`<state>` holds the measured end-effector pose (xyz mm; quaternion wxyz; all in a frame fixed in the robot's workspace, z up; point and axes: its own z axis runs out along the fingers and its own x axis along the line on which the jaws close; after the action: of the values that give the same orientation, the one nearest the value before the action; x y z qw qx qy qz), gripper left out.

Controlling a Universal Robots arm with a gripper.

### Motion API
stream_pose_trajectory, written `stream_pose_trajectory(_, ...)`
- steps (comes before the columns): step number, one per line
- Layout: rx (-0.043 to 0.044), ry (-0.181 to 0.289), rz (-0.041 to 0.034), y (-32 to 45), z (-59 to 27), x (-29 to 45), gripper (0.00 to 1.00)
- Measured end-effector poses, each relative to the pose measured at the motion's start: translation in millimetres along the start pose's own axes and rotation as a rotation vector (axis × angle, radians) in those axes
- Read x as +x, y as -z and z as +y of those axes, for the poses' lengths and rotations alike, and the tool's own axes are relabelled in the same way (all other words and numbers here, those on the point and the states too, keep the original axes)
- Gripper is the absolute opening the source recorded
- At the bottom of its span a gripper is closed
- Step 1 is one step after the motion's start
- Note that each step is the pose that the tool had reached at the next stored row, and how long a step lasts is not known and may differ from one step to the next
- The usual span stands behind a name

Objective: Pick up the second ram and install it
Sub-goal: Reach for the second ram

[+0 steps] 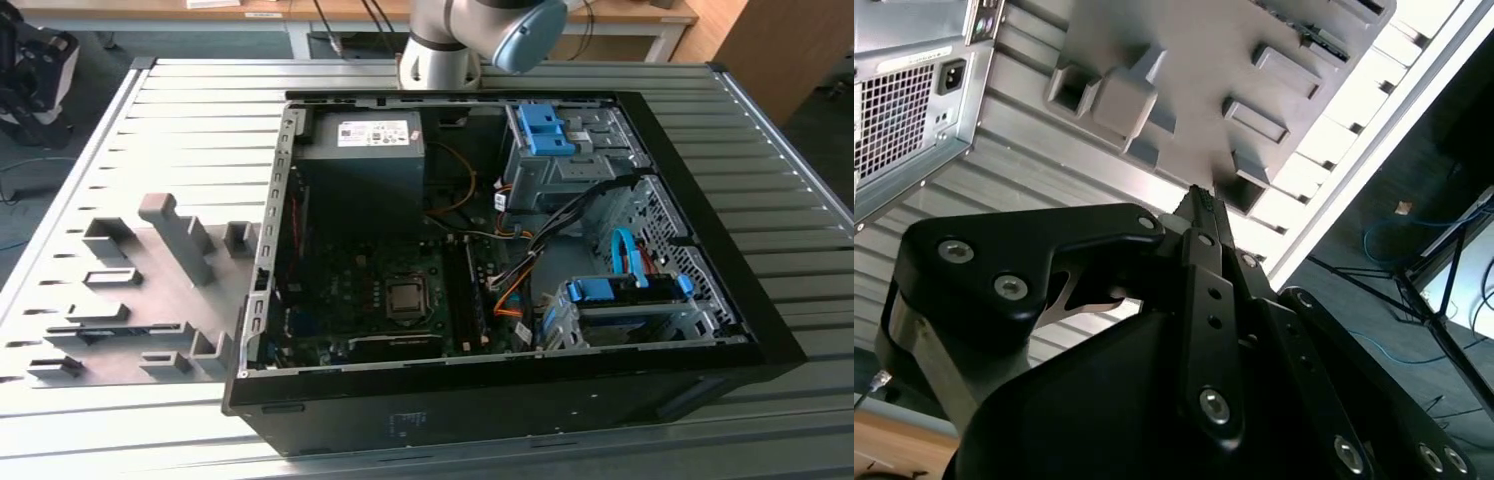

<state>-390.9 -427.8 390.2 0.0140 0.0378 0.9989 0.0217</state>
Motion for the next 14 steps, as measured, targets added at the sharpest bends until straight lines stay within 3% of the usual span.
stream_pose_trajectory(14, -0.0001, 0.0, -0.0001, -0.4, -15.1, 10.4, 0.11)
